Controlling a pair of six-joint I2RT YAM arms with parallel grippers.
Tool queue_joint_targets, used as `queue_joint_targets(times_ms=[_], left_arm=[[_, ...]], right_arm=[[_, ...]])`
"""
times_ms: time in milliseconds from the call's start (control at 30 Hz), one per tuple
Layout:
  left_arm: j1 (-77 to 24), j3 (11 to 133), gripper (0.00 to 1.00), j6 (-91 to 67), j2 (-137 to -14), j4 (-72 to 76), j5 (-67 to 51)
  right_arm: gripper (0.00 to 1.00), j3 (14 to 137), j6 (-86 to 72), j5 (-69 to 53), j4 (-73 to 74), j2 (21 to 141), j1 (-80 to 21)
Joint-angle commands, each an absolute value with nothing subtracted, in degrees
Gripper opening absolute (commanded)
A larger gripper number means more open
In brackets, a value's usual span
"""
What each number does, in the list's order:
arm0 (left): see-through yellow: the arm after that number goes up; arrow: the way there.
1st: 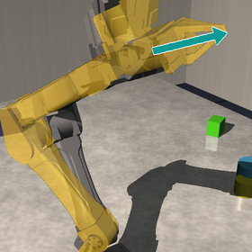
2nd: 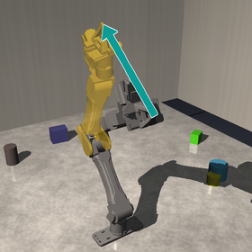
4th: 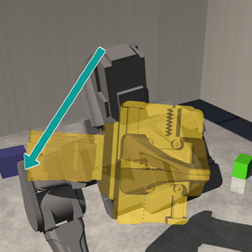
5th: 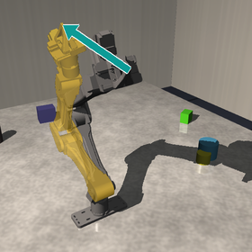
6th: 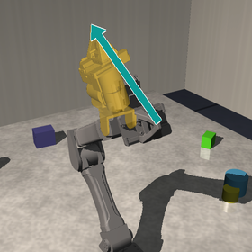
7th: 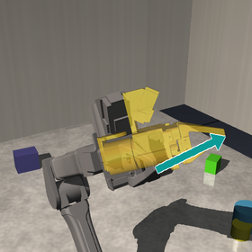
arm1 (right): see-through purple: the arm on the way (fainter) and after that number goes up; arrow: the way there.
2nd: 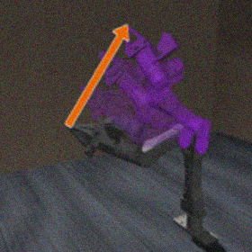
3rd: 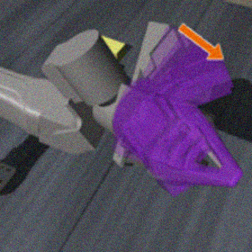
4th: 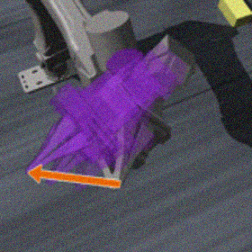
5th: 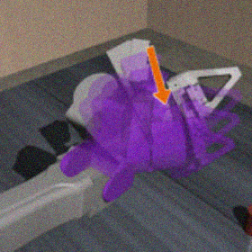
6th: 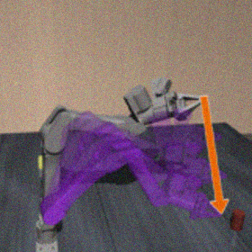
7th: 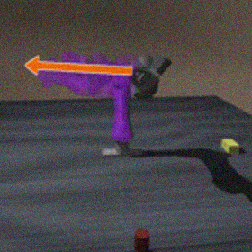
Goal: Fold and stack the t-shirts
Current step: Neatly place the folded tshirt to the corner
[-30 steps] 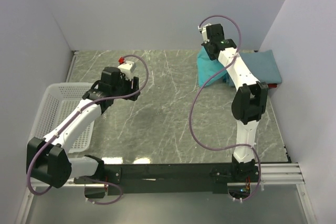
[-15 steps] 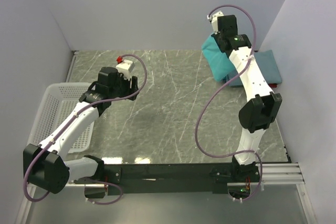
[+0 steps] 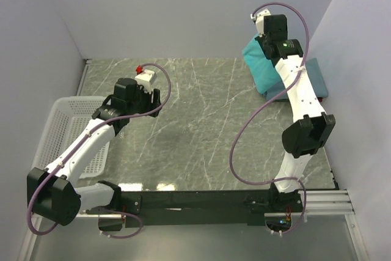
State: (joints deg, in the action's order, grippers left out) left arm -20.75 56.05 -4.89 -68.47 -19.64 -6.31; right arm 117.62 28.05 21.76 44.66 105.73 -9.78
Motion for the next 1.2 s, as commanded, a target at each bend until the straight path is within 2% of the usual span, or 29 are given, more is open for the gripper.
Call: queue_joint_targets(times_ms=[0,567,1167], left_arm=[[-20.7,57.4,0.65,-3.4,-67.9,-19.2,-7.4],[-20.7,57.3,0.66,-3.2,-68.9,-19.4,-6.9],[-20.7,57.4,0.66,-3.1,-69.3,-19.5,-6.9]], right_arm=[[0.00,117.6,28.7,22.4,42.5,102.1,-7.9],[0.00,121.0,27.5,14.5,43.7,112.8,1.8],[0.00,120.1,30.1,19.2,38.6,115.4,6.1]])
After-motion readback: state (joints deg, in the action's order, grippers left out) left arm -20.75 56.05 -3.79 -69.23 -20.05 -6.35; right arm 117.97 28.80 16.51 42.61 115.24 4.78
